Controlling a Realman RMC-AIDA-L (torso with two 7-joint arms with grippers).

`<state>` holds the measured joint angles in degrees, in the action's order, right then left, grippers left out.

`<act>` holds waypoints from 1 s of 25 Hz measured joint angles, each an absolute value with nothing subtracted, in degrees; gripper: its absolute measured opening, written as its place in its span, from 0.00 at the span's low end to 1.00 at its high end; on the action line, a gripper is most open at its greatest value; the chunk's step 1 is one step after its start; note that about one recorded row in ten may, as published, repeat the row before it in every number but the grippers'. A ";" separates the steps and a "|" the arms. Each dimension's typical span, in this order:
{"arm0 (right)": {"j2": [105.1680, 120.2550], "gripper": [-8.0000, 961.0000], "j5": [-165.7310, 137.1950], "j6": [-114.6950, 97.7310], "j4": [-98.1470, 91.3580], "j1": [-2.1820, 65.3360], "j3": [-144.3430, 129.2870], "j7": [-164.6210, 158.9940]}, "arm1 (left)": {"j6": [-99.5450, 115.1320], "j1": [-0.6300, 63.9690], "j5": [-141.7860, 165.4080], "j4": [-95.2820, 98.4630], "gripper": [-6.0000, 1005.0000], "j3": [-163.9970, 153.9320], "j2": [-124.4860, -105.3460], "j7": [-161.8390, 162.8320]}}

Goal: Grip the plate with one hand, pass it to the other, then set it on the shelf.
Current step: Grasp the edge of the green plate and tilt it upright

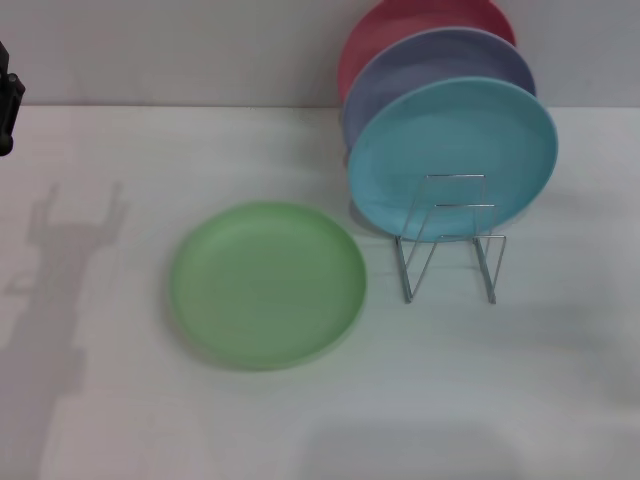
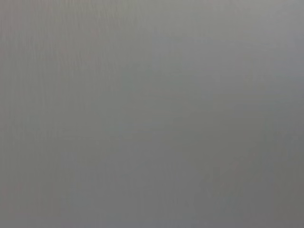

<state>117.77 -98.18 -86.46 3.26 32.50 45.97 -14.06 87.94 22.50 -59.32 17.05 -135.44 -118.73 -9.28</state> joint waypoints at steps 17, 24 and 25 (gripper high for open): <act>117.69 0.66 -98.18 -86.13 3.43 32.72 45.97 -13.91 | 87.83 22.56 -59.33 17.05 0.82 -135.44 -118.74 -9.23; 117.68 0.66 -98.17 -86.13 3.34 32.79 45.97 -13.88 | 87.80 22.59 -59.33 17.05 0.82 -135.44 -118.74 -9.22; 117.68 0.66 -98.17 -86.13 3.34 32.79 45.97 -13.88 | 87.80 22.59 -59.33 17.05 0.82 -135.44 -118.74 -9.22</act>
